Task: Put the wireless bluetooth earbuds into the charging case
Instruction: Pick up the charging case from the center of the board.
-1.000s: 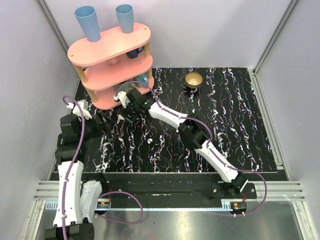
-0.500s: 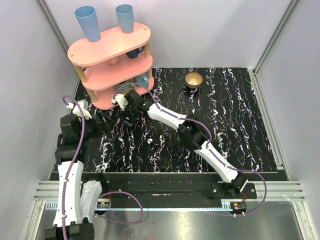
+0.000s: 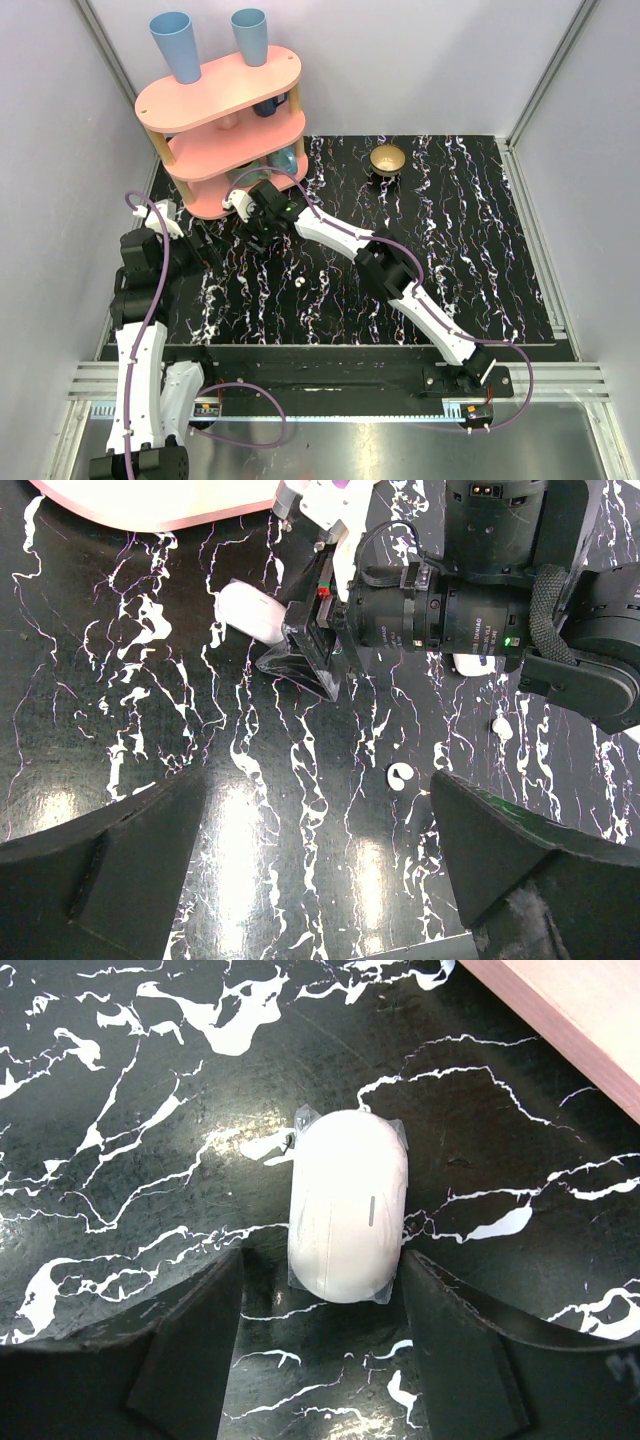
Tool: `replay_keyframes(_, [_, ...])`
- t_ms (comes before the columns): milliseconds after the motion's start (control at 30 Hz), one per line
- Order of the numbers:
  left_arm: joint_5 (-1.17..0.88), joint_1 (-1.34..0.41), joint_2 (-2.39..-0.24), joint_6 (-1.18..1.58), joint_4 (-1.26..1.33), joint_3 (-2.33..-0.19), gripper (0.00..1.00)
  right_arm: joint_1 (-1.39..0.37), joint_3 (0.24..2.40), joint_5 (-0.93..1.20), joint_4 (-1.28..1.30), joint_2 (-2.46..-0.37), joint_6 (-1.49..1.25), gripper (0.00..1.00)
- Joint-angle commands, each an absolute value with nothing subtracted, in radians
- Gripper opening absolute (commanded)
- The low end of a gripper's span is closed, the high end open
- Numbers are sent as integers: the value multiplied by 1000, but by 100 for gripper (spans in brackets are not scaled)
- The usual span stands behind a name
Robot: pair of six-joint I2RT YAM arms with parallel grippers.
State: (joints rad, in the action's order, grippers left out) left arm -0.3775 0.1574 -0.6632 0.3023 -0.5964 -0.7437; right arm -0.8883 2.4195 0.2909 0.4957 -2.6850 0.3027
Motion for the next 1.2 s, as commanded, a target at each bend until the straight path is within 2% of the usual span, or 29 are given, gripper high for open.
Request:
replay_keyframes(0, [-365,161,-667,290,-552,-746,99,-899,2460,284,505,-2701,308,73])
replay_keyframes(100, [-367,163,-669,290,-554,-747,99,-899,2482,268,503,-2712,310,77])
replay_keyframes(233, [-367,161,-667,290,-555,-749,99,-899,2499,267,497,-2723,310,77])
replay_keyframes(433, [-368,163,-672,291,-552,-752,99,-899,2499,270,497,-2721,316,72])
replay_keyframes(700, [-391,164,-673,298,-540,-744,98,-899,2490,267,495,-2718,321,59])
replay_keyframes(833, [-402,163,-672,307,-532,-742,98,-899,2474,284,482,-2706,318,46])
replay_keyframes(933, [-400,163,-670,307,-535,-749,98,-899,2461,317,472,-2695,293,44])
replay_keyframes(1067, [-407,163,-654,308,-545,-750,97,-899,2442,341,463,-2668,241,35])
replay_keyframes(1167, [-417,164,-643,311,-551,-749,97,-899,2381,302,431,-2597,189,36])
